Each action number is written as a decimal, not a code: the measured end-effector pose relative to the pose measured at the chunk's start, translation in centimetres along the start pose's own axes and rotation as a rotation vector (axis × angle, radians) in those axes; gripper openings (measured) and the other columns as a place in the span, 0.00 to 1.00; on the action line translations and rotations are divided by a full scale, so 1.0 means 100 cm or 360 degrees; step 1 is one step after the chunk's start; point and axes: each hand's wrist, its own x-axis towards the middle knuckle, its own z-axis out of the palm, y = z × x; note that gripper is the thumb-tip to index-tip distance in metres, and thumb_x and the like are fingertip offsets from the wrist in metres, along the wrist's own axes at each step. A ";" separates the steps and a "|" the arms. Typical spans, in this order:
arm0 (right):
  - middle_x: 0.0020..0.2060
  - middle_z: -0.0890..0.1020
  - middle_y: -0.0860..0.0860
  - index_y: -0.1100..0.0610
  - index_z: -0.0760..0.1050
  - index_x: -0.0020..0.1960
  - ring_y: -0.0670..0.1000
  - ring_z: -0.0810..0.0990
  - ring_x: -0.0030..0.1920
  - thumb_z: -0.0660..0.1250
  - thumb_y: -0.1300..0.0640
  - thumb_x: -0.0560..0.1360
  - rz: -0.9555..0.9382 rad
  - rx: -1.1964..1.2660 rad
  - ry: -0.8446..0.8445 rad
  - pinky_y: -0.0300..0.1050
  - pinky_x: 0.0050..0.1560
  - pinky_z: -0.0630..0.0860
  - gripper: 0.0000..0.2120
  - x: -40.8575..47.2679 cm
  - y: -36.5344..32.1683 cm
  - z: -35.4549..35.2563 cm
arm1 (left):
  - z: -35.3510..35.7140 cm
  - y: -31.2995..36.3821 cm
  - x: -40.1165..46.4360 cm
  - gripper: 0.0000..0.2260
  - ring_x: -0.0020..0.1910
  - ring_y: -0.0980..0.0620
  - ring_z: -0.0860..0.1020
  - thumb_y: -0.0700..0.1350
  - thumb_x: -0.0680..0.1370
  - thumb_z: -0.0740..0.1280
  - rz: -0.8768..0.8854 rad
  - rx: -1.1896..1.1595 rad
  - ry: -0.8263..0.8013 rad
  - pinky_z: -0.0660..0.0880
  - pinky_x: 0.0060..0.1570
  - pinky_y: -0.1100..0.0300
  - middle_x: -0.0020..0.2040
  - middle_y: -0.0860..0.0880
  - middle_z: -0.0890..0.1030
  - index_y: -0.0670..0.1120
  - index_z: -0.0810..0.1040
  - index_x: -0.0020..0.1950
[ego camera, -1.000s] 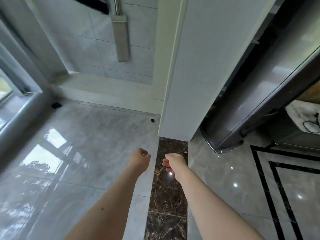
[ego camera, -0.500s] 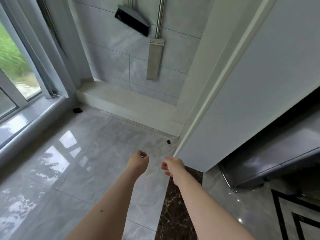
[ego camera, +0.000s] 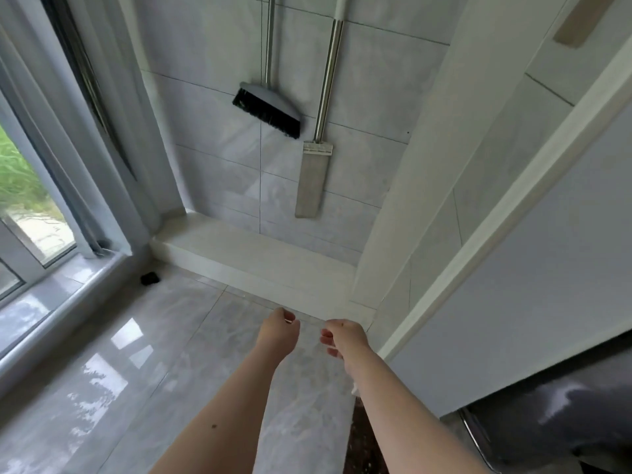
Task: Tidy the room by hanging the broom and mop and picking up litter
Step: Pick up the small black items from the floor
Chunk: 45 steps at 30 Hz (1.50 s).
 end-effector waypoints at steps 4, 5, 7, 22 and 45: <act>0.33 0.76 0.50 0.60 0.73 0.48 0.46 0.76 0.32 0.58 0.61 0.79 -0.0036 -0.0025 -0.0027 0.39 0.32 0.69 0.06 0.051 -0.046 0.000 | 0.002 0.033 0.054 0.11 0.47 0.42 0.78 0.41 0.78 0.62 0.0017 -0.0030 0.0024 0.75 0.44 0.53 0.55 0.37 0.79 0.37 0.74 0.58; 0.33 0.76 0.50 0.60 0.73 0.48 0.46 0.76 0.32 0.58 0.61 0.79 -0.0031 -0.0039 -0.0034 0.39 0.32 0.69 0.06 0.065 -0.055 0.000 | 0.003 0.040 0.066 0.12 0.46 0.43 0.78 0.41 0.78 0.61 0.0018 -0.0033 0.0028 0.74 0.43 0.54 0.53 0.37 0.79 0.36 0.74 0.58; 0.32 0.76 0.50 0.60 0.73 0.48 0.46 0.76 0.32 0.57 0.61 0.79 -0.0011 -0.0069 -0.0052 0.39 0.32 0.68 0.06 0.094 -0.074 0.001 | 0.008 0.053 0.093 0.12 0.49 0.41 0.80 0.40 0.78 0.62 0.0011 -0.0023 0.0054 0.76 0.47 0.53 0.53 0.38 0.79 0.36 0.75 0.58; 0.33 0.76 0.50 0.60 0.73 0.46 0.46 0.76 0.32 0.57 0.62 0.78 0.0163 -0.0069 0.0004 0.38 0.32 0.68 0.07 0.273 -0.107 0.048 | 0.029 0.057 0.282 0.08 0.51 0.42 0.80 0.42 0.77 0.62 -0.0122 0.0079 -0.0072 0.77 0.52 0.51 0.50 0.40 0.81 0.40 0.75 0.54; 0.32 0.77 0.50 0.55 0.71 0.39 0.46 0.76 0.31 0.58 0.61 0.77 0.0308 -0.0057 0.0322 0.38 0.32 0.68 0.09 0.661 0.177 0.043 | 0.328 -0.203 0.580 0.11 0.52 0.42 0.79 0.42 0.78 0.62 -0.0089 0.0225 -0.0532 0.74 0.47 0.55 0.52 0.42 0.79 0.39 0.74 0.59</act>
